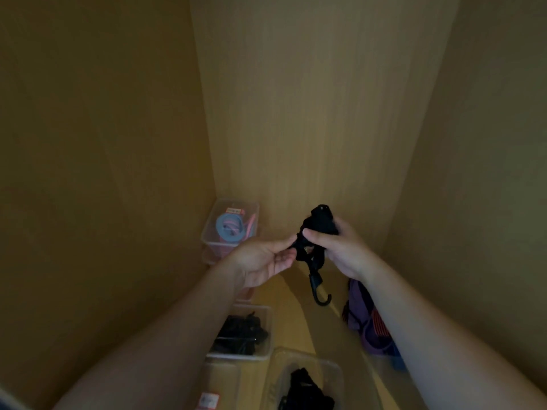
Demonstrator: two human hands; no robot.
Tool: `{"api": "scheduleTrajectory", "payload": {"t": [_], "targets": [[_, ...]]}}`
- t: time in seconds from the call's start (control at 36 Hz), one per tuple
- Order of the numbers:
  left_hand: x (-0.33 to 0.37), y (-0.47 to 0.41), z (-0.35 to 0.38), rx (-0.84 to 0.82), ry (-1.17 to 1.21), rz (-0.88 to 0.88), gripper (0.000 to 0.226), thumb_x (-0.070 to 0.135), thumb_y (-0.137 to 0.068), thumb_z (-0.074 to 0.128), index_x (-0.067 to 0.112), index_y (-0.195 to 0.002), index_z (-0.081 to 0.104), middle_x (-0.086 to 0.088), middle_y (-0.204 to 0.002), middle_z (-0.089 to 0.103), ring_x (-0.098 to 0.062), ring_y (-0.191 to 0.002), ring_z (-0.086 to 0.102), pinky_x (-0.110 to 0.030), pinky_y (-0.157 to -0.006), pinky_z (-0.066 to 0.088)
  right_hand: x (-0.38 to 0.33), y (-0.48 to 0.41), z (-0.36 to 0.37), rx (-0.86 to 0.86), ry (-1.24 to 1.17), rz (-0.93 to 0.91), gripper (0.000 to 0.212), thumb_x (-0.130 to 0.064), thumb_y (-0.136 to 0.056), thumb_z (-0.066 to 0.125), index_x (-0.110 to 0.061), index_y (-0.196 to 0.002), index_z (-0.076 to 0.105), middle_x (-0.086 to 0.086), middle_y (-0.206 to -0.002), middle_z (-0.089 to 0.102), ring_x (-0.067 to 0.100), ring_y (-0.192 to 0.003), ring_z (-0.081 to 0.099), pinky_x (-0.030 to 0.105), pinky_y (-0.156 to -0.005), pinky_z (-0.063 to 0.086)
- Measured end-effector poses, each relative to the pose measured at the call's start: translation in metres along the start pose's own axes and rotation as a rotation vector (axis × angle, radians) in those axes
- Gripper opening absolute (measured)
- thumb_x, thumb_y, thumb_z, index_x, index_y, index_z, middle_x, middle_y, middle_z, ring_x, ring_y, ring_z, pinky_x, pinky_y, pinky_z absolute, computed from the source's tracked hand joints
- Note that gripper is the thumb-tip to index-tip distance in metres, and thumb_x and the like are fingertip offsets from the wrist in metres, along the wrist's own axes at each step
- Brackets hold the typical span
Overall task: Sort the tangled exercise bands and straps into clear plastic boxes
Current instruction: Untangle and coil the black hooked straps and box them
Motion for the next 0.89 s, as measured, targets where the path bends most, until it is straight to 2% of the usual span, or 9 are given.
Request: {"api": "scheduleTrajectory", "payload": {"t": [0.08, 0.22, 0.28, 0.44, 0.5, 0.56, 0.64, 0.78, 0.89], "targets": [[0.001, -0.003, 0.002, 0.045, -0.009, 0.073, 0.008, 0.008, -0.088, 0.065, 0.005, -0.096, 0.063, -0.001, -0.076, 0.063, -0.006, -0.065, 0.058, -0.014, -0.057, 0.052, 0.001, 0.000, 0.003, 0.027, 0.020, 0.032, 0.059, -0.030, -0.065, 0.080, -0.007, -0.115, 0.059, 0.007, -0.100, 0.068, 0.019, -0.081, 0.065, 0.034, -0.071, 0.055], [0.001, -0.007, 0.000, 0.115, -0.115, 0.328, 0.019, -0.005, -0.084, 0.067, 0.006, -0.094, 0.055, -0.007, -0.085, 0.063, -0.013, -0.072, 0.067, -0.022, -0.067, 0.057, 0.007, -0.002, 0.007, 0.063, -0.005, 0.119, 0.065, -0.038, -0.064, 0.081, -0.017, -0.121, 0.059, 0.005, -0.112, 0.070, 0.022, -0.100, 0.068, 0.036, -0.074, 0.057], [0.000, -0.007, 0.003, 0.161, -0.195, 0.430, 0.024, -0.007, -0.082, 0.068, 0.009, -0.088, 0.051, -0.008, -0.084, 0.062, -0.015, -0.073, 0.067, -0.027, -0.070, 0.058, 0.010, -0.004, 0.010, 0.069, -0.030, 0.151, 0.075, -0.045, -0.061, 0.081, -0.018, -0.127, 0.057, 0.003, -0.114, 0.070, 0.021, -0.104, 0.067, 0.040, -0.083, 0.056], [-0.006, -0.009, 0.000, 0.308, -0.547, 0.673, 0.029, -0.003, -0.080, 0.071, 0.015, -0.076, 0.049, -0.019, -0.080, 0.058, -0.024, -0.073, 0.057, -0.052, -0.071, 0.054, 0.006, -0.006, 0.014, 0.067, -0.139, 0.205, 0.075, -0.046, -0.063, 0.080, -0.015, -0.128, 0.057, 0.003, -0.115, 0.070, 0.016, -0.105, 0.066, 0.033, -0.080, 0.055], [-0.008, -0.008, -0.003, 0.316, -0.654, 0.722, 0.025, 0.000, -0.082, 0.071, 0.012, -0.076, 0.049, -0.017, -0.075, 0.057, -0.019, -0.067, 0.053, -0.049, -0.068, 0.053, 0.003, -0.004, 0.012, 0.043, -0.128, 0.223, 0.065, -0.040, -0.065, 0.078, -0.016, -0.122, 0.060, 0.001, -0.109, 0.071, 0.009, -0.094, 0.068, 0.027, -0.071, 0.055], [-0.012, -0.006, -0.005, 0.336, -0.784, 0.783, 0.021, 0.004, -0.083, 0.071, 0.007, -0.078, 0.051, -0.015, -0.071, 0.055, -0.016, -0.061, 0.049, -0.038, -0.061, 0.048, 0.004, -0.003, 0.011, 0.020, -0.125, 0.250, 0.056, -0.032, -0.066, 0.076, -0.017, -0.118, 0.062, 0.000, -0.107, 0.070, 0.006, -0.088, 0.067, 0.029, -0.077, 0.052], [-0.016, -0.008, -0.008, 0.371, -0.912, 0.834, 0.017, 0.007, -0.084, 0.071, 0.007, -0.081, 0.054, -0.014, -0.071, 0.060, -0.024, -0.063, 0.055, -0.039, -0.061, 0.046, 0.005, -0.002, 0.011, -0.028, -0.135, 0.291, 0.061, -0.026, -0.065, 0.076, -0.017, -0.123, 0.058, -0.001, -0.117, 0.065, 0.010, -0.101, 0.060, 0.031, -0.086, 0.048], [-0.016, -0.009, -0.009, 0.329, -0.827, 0.797, 0.034, -0.008, -0.083, 0.059, 0.024, -0.080, 0.047, -0.013, -0.072, 0.063, -0.030, -0.066, 0.063, -0.047, -0.061, 0.052, 0.004, 0.000, 0.007, -0.049, -0.018, 0.278, 0.068, -0.011, -0.064, 0.081, -0.012, -0.128, 0.057, 0.005, -0.117, 0.068, 0.014, -0.102, 0.065, 0.023, -0.073, 0.050], [-0.015, -0.012, -0.009, 0.319, -0.878, 0.860, 0.039, -0.015, -0.075, 0.050, 0.023, -0.073, 0.041, -0.016, -0.069, 0.055, -0.035, -0.067, 0.058, -0.051, -0.061, 0.050, 0.001, 0.004, 0.007, -0.070, -0.056, 0.226, 0.065, -0.023, -0.064, 0.080, -0.012, -0.124, 0.060, 0.010, -0.115, 0.069, 0.020, -0.099, 0.067, 0.028, -0.077, 0.054]]}}
Point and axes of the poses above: each hand's wrist, its own y-axis away from the middle knuckle, its own z-axis out of the palm, x = y × z, the point moved 1 cm from there along -y, towards the middle knuckle
